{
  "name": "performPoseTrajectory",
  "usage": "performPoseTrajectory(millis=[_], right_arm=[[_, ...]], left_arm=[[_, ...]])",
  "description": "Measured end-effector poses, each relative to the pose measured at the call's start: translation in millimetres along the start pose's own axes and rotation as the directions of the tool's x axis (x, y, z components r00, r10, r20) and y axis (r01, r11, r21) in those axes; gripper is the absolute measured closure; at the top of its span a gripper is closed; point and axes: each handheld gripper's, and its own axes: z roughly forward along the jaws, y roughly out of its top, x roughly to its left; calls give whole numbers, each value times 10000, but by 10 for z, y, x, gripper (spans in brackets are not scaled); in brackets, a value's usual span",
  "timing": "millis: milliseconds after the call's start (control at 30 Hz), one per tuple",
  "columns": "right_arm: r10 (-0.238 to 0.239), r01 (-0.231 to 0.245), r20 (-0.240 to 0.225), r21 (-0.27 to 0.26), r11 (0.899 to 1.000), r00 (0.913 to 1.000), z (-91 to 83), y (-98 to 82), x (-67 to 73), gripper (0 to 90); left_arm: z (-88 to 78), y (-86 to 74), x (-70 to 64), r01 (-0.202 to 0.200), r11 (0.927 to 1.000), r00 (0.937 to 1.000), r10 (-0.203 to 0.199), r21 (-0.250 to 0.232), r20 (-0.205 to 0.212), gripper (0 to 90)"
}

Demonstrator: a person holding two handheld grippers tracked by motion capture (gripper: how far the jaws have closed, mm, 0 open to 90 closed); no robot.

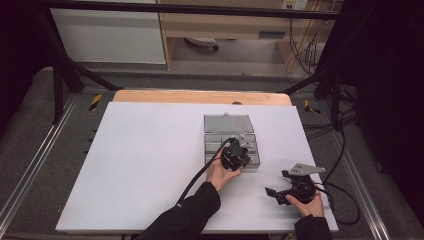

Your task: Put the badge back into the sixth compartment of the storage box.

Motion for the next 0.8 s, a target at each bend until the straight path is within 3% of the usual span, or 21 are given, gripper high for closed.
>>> performPoseTrajectory(millis=[533,800], right_arm=[[-23,23,17,21,10000,10000,3,-1,1,5],[-14,14,18,31,10000,10000,3,-1,1,6]], left_arm=[[-389,-15,71,-328,9991,9985,316,-261,-458,512],[-715,-135,234,-50,9992,9980,25,-392,-639,346]])
